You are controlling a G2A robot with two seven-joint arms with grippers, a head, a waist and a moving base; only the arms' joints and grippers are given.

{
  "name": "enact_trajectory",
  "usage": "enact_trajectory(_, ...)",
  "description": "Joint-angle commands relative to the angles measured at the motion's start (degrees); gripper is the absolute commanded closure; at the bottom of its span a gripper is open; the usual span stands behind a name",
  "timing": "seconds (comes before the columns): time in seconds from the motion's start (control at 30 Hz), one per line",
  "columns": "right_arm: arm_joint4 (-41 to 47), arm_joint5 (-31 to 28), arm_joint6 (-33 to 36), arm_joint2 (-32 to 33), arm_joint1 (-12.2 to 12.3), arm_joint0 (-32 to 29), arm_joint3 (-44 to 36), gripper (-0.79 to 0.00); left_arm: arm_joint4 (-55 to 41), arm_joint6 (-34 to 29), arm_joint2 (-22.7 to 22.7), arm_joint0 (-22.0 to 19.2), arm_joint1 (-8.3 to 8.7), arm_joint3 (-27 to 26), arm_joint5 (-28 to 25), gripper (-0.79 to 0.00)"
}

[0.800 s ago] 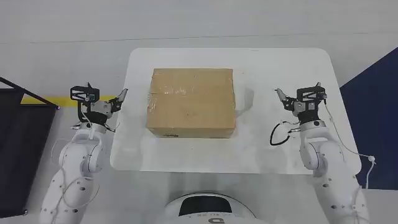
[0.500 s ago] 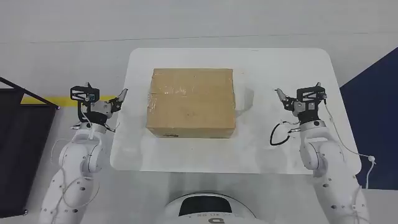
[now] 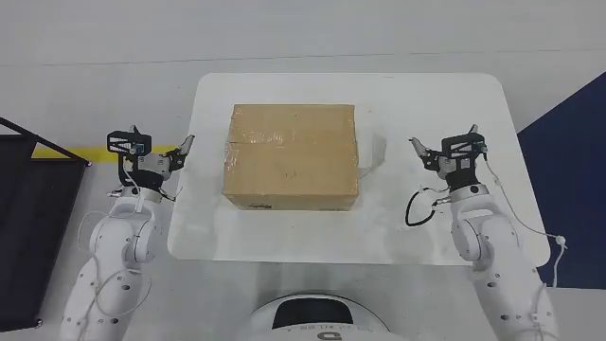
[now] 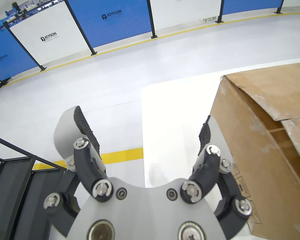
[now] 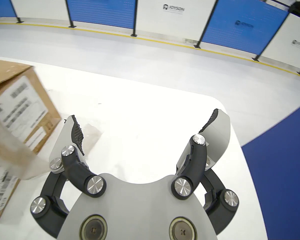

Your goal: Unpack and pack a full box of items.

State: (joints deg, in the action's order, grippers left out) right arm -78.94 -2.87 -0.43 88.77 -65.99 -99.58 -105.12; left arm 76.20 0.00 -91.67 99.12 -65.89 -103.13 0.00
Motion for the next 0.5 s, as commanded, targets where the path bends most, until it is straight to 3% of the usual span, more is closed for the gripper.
enact_trajectory(0.0,-1.76,-0.74,0.70,-2.02,-0.11,0.16,-0.99,-0.785,0.00,0.00,0.00,0.00,0.00,0.00,0.00,-0.785)
enact_trajectory(0.1,-1.52,-4.39,1.71,-4.40,-0.21,0.68,-2.07,-0.785,0.00,0.00,0.00,0.00,0.00,0.00,0.00,-0.785)
enact_trajectory(0.47,-0.74,-5.60,1.15,-4.65,-0.22,0.71,-2.13,-0.785,0.00,0.00,0.00,0.00,0.00,0.00,0.00,-0.785)
